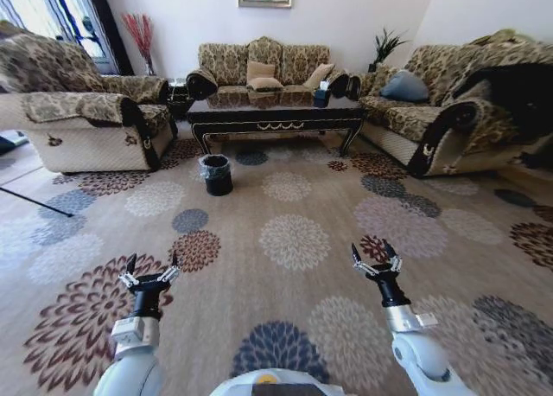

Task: Move to the front of the table and pick up the trash from the floor, then place it into the trash bin.

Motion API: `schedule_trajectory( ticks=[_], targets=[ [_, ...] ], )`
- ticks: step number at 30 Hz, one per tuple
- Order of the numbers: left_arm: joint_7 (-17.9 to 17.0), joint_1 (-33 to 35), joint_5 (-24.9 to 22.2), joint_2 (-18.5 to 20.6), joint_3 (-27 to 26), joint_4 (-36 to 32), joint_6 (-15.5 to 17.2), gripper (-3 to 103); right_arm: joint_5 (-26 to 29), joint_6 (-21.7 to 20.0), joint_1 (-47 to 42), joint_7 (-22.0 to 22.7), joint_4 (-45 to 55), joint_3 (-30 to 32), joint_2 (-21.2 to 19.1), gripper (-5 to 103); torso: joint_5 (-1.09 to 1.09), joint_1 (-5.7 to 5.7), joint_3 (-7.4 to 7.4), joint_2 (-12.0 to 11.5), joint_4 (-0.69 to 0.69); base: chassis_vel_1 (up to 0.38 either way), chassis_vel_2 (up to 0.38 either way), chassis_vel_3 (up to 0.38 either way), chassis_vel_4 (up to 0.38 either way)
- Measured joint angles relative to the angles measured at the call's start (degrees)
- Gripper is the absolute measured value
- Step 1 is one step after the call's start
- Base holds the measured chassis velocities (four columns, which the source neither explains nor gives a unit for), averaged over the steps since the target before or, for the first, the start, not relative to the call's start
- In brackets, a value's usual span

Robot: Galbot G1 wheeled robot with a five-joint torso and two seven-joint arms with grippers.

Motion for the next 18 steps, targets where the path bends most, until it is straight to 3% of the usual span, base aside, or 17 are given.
schedule_trajectory(
  ticks=[18],
  targets=[
    [-0.01, 1.02, 0.45, -0.57, -0.56, -1.23, -0.24, 100, 2.49, 1.02, -0.62, -5.09, -0.69, 1.12, -0.51, 100, 0.00, 0.04, 0.03, -0.02, -0.01, -0.003, 0.012, 0.012, -0.006]
  ],
)
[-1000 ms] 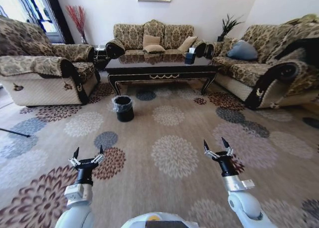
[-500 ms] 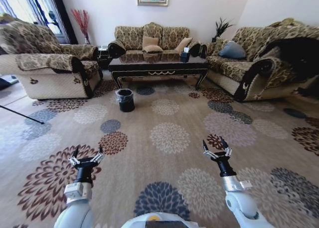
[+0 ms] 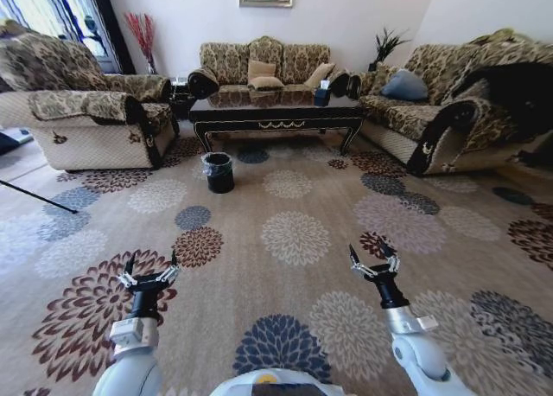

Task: Move to the front of the table and pick up the trash from the floor, then place it into the trash bin.

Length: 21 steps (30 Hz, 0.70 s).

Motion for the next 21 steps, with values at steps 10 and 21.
schedule_trajectory(
  ticks=[10, 21],
  targets=[
    [0.00, 0.92, 0.66, -1.03, -0.06, -0.77, -0.71, 100, 0.10, -0.14, 0.14, 1.61, -0.12, 0.22, -0.41, 100, 0.03, 0.00, 0.01, 0.00, 0.01, -0.121, 0.005, 0.107, -0.007],
    [0.01, 0.96, 0.96, -1.42, 0.31, -0.73, -1.12, 100, -0.14, 0.74, 0.65, 1.55, -0.26, -0.17, -0.29, 100, 0.00, -0.02, -0.01, 0.00, 0.00, -0.033, 0.000, 0.031, -0.001]
  ],
)
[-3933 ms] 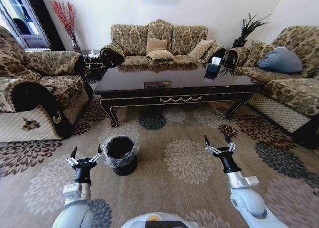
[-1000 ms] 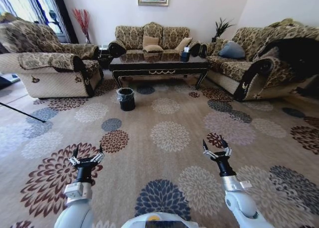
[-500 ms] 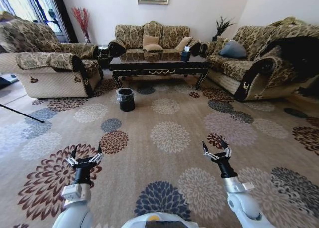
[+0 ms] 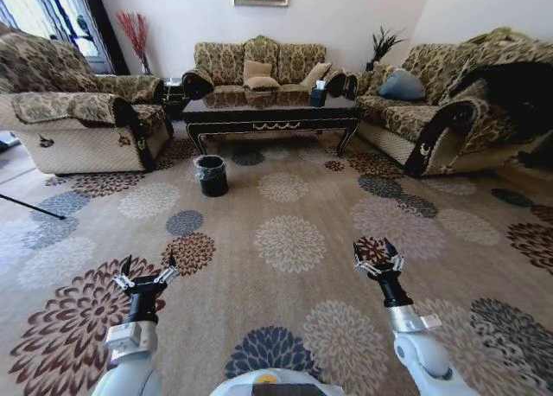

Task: Move to the front of the table and pick up the trash from the floor, then place it into the trash bin.

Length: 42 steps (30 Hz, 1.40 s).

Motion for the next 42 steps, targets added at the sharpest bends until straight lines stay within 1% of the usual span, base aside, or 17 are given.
schedule_trajectory(
  ticks=[3, 8, 12, 14, 15, 19, 20, 22, 23, 25, 30, 33, 36, 42],
  targets=[
    [0.05, -0.32, 0.00, -0.06, -0.03, 0.52, -0.10, 100, -0.25, 0.06, 0.33, 0.02, -0.26, -0.02, 0.08, 100, 0.01, 0.01, 0.01, 0.00, 0.00, 0.000, 0.000, 0.000, 0.000],
    [0.18, -0.99, -0.18, 0.05, -0.65, 1.30, -0.14, 100, -1.22, -0.23, 1.11, 2.00, -0.39, -0.05, -0.04, 100, 0.01, 0.01, 0.01, 0.00, 0.00, 0.000, 0.000, 0.000, 0.000],
    [0.70, -2.24, -0.89, 0.22, -1.25, 1.53, -0.01, 100, -1.21, -1.93, 1.25, 4.33, 0.69, 0.95, -1.03, 100, 0.01, 0.01, 0.01, 0.00, 0.01, 0.000, 0.000, 0.000, 0.000],
    [0.96, -3.35, -1.94, 0.78, -1.84, 1.23, 0.97, 100, -0.77, -3.77, 0.68, 5.47, 2.11, 2.27, -2.17, 100, -0.01, 0.01, 0.01, 0.00, 0.00, 0.000, 0.000, 0.000, 0.000],
    [0.96, -3.35, -1.94, 0.78, -1.84, 1.23, 0.97, 100, -0.77, -3.77, 0.68, 5.47, 2.11, 2.27, -2.17, 100, -0.01, 0.01, 0.01, 0.00, 0.00, 0.000, 0.000, 0.000, 0.000],
    [2.00, -5.02, -4.67, 3.05, -3.53, 0.54, 2.02, 100, -0.04, -6.64, -0.73, 6.53, 4.37, 4.25, -4.02, 100, 0.00, 0.01, 0.01, 0.00, -0.01, 0.000, 0.000, 0.000, 0.000],
    [2.90, -6.37, -8.52, 5.63, -6.67, -1.16, 3.18, 100, 0.14, -8.52, -1.88, 6.98, 7.37, 6.34, -5.83, 100, 0.01, 0.01, 0.01, 0.00, 0.01, 0.000, 0.000, 0.000, 0.000],
    [3.03, -6.53, -9.06, 6.06, -7.22, -1.48, 3.36, 100, 0.25, -9.01, -2.14, 7.11, 8.10, 6.73, -6.16, 100, 0.01, 0.01, 0.01, 0.00, 0.00, 0.000, 0.000, 0.000, 0.000],
    [3.42, -7.06, -10.88, 7.58, -9.07, -2.45, 4.07, 100, 1.20, -10.99, -3.08, 8.21, 11.11, 8.13, -7.43, 100, 0.00, 0.01, 0.01, 0.00, -0.01, 0.000, 0.000, 0.000, 0.000],
    [3.65, -7.24, -11.70, 8.26, -9.99, -2.74, 4.34, 100, 1.79, -12.35, -3.65, 9.55, 13.16, 9.02, -8.21, 100, -0.01, 0.02, 0.01, 0.00, 0.00, 0.000, 0.000, 0.000, 0.000],
    [4.51, -6.67, -11.58, 7.42, -9.79, -2.46, 4.03, 100, 1.78, -13.48, -4.31, 10.49, 14.28, 9.39, -8.58, 100, 0.00, 0.02, 0.01, 0.00, 0.00, 0.000, 0.000, 0.000, 0.000],
    [8.57, -6.09, -11.55, 6.12, -9.83, -2.46, 2.44, 100, 1.02, -13.09, -4.52, 10.23, 14.30, 9.29, -8.09, 100, 0.01, 0.02, 0.01, 0.00, 0.01, 0.000, 0.000, 0.000, 0.000],
    [9.50, -6.04, -11.64, 5.88, -9.99, -2.46, 2.20, 100, 0.91, -12.99, -4.86, 9.76, 14.37, 9.32, -7.93, 100, 0.01, 0.02, 0.01, 0.00, -0.01, 0.000, 0.000, 0.000, 0.000],
    [9.70, -6.00, -11.65, 5.81, -10.02, -2.44, 2.10, 100, 0.84, -12.85, -4.93, 9.49, 14.39, 9.32, -7.83, 100, 0.01, 0.02, 0.01, 0.00, 0.00, 0.000, 0.000, 0.000, 0.000]
  ],
)
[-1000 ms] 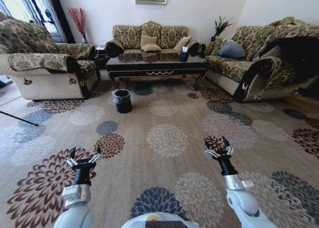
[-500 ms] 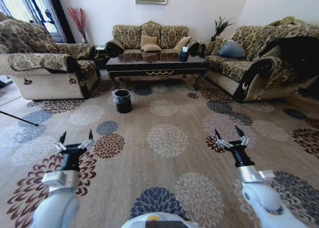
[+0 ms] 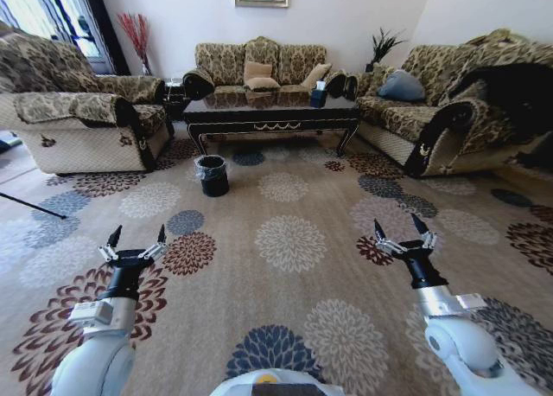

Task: Move to the front of the table and pick up the trash from the floor, then place it into the trash bin.

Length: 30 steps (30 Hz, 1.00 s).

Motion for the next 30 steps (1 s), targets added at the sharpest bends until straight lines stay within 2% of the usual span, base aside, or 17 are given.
schedule_trajectory(
  ticks=[11, 30],
  targets=[
    [0.00, 0.03, 0.04, -0.03, 0.03, 0.04, -0.04, 100, -0.05, 0.13, 0.04, -0.07, -0.10, -0.03, 0.05, 100, 0.00, 0.01, 0.20, 0.23, 0.00, 0.000, 0.000, 0.000, 0.000],
    [-0.12, 0.03, 0.15, -0.03, 0.10, 0.09, -0.04, 100, -0.07, 0.21, 0.08, -0.14, -0.19, -0.10, 0.09, 100, 0.00, 0.52, 4.31, 4.85, 0.00, 0.000, 0.000, 0.000, 0.000]
  ],
)
